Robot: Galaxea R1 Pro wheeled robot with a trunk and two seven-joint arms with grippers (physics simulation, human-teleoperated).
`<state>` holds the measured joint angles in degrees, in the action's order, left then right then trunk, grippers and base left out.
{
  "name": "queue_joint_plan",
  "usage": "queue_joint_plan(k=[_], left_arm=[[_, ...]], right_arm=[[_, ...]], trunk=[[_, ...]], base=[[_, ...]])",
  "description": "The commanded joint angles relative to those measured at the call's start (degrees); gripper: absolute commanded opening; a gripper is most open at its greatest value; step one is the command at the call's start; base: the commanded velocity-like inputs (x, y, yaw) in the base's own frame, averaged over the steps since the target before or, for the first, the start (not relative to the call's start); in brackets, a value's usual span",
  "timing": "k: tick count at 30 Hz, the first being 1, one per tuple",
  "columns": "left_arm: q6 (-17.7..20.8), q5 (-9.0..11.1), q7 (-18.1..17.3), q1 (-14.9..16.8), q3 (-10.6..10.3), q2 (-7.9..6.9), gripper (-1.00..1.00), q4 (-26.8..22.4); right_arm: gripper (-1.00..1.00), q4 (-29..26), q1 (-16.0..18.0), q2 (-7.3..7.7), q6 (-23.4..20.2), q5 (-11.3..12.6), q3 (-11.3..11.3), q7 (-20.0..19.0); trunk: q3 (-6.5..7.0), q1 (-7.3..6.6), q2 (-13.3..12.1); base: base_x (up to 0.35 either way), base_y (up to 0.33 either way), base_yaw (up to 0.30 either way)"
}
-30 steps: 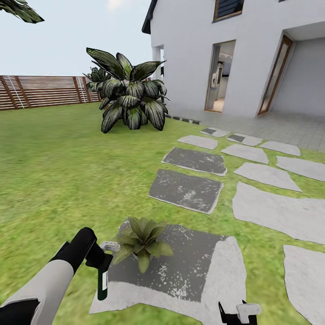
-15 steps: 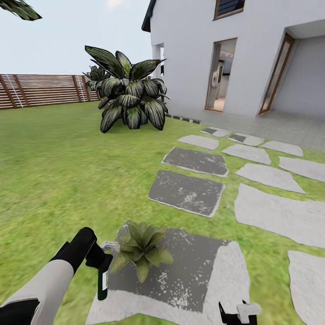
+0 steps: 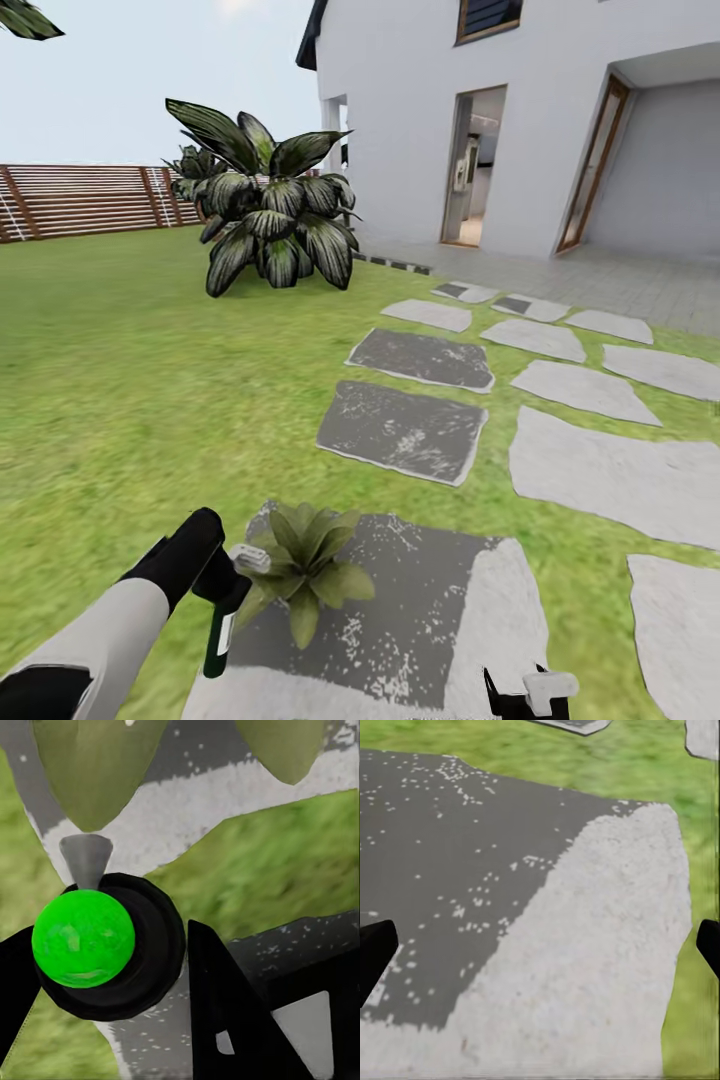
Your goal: Pick up the pesticide atomizer in the garden and spray insectifuge to fully cover both potted plants in the garden.
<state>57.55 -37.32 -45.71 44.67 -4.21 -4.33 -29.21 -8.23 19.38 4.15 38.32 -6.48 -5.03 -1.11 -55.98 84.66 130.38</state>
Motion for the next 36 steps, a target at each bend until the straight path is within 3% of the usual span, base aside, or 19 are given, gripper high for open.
queue_joint_plan(k=[1, 9, 22, 26, 29, 32, 36], left_arm=[[0.1, -0.5, -0.6, 0.0, -0.5, -0.07, -1.0, 0.3], [0.0, -0.4, -1.4, 0.0, -2.8, -0.91, -1.0, 4.3], [0.0, -0.6, -2.6, 0.2, -2.8, -1.63, -1.0, 7.6], [0.4, -0.5, -2.8, 1.1, -2.7, -0.58, -1.0, 7.4], [0.7, -0.6, -2.8, 3.5, -2.7, 1.79, -1.0, 7.6], [0.8, -0.6, -2.8, 5.6, -2.8, 3.14, -1.0, 8.2], [0.8, -1.3, -2.8, 6.5, -4.1, 3.03, -1.0, 10.3]], right_arm=[[1.0, 0.1, 0.0, -0.02, 0.2, -0.6, -0.5, -0.1], [1.0, 0.1, 0.0, -0.03, 0.2, -0.6, -0.5, -0.1], [1.0, 0.2, 0.0, -0.11, 0.2, -0.6, -0.5, -0.1], [1.0, 0.2, 0.0, -0.11, 0.2, -0.6, -0.5, -0.1], [1.0, 0.2, 0.0, -0.11, 0.2, -0.6, -0.5, -0.1], [1.0, 0.2, 0.0, -0.11, 0.2, -0.6, -0.5, -0.1], [1.0, 0.2, 0.0, -0.11, 0.2, -0.6, -0.5, -0.1]], trunk=[[-0.05, -0.01, 0.0], [-0.05, -0.01, 0.0], [-0.05, -0.01, 0.0], [-0.05, -0.01, 0.0], [-0.05, -0.01, 0.0], [-0.05, -0.01, 0.0], [-0.05, -0.01, 0.0]], base=[[0.001, 0.0, -0.272], [0.0, 0.0, -0.137], [-0.12, 0.0, -0.001], [-0.018, 0.0, 0.0], [-0.003, 0.0, 0.0], [0.0, 0.0, 0.0], [0.0, 0.0, 0.0]])
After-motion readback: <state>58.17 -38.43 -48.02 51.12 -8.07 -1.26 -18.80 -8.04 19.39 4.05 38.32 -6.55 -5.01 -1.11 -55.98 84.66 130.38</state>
